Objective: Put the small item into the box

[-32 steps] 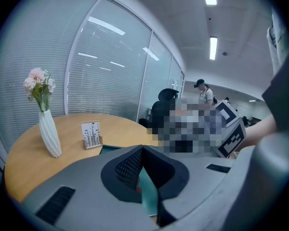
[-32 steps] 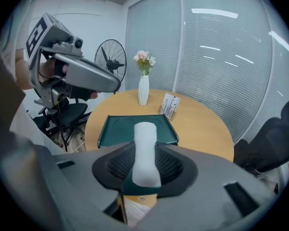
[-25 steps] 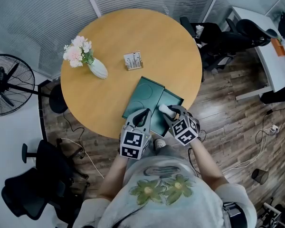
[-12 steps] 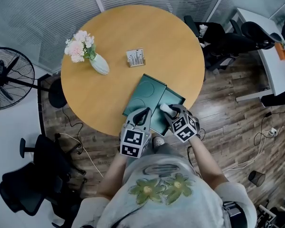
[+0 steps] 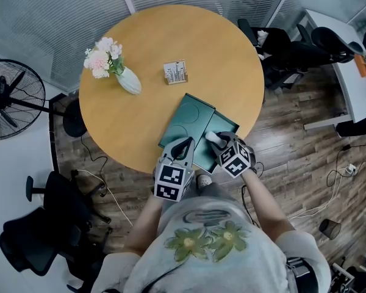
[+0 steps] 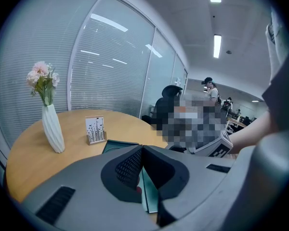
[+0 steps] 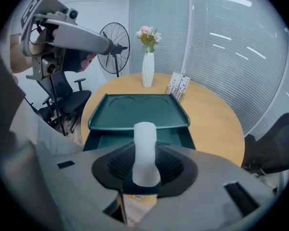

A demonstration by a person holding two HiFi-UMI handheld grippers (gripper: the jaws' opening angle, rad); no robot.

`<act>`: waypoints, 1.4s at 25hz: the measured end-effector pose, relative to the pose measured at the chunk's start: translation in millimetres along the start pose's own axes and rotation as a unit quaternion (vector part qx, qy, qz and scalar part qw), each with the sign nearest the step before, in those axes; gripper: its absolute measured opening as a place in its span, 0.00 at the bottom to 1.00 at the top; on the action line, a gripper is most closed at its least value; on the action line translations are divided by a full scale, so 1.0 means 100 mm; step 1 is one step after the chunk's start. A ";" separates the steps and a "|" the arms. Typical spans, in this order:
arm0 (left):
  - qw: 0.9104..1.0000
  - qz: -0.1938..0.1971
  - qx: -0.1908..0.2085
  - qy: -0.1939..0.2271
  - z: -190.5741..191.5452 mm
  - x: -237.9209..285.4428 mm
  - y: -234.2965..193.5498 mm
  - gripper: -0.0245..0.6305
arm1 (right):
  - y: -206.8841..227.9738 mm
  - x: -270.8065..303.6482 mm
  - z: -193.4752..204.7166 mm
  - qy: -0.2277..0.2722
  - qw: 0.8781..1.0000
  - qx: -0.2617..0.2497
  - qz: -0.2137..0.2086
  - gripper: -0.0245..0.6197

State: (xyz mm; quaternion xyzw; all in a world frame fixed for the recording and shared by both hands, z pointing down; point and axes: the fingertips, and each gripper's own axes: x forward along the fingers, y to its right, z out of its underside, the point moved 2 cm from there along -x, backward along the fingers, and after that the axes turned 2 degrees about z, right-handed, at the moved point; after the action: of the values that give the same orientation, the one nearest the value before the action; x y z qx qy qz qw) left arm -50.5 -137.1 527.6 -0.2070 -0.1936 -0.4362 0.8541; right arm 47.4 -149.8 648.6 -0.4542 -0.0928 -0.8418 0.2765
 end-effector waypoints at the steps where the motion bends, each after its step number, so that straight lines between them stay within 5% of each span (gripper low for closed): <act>1: 1.000 0.000 0.000 -0.001 0.00 0.00 0.00 0.04 | 0.00 0.01 0.00 -0.002 1.000 -0.001 -0.001 0.25; 35: 1.000 0.002 -0.011 -0.006 0.12 -0.06 -0.05 0.04 | -0.16 0.49 0.24 -0.100 0.985 -0.137 -0.026 0.25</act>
State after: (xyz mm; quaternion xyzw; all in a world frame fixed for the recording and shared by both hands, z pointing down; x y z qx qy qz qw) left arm -59.4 -129.4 535.1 -0.2197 -0.1934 -0.4352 0.8514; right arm 34.0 -145.7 704.0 -0.5671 -0.0160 -0.8038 0.1791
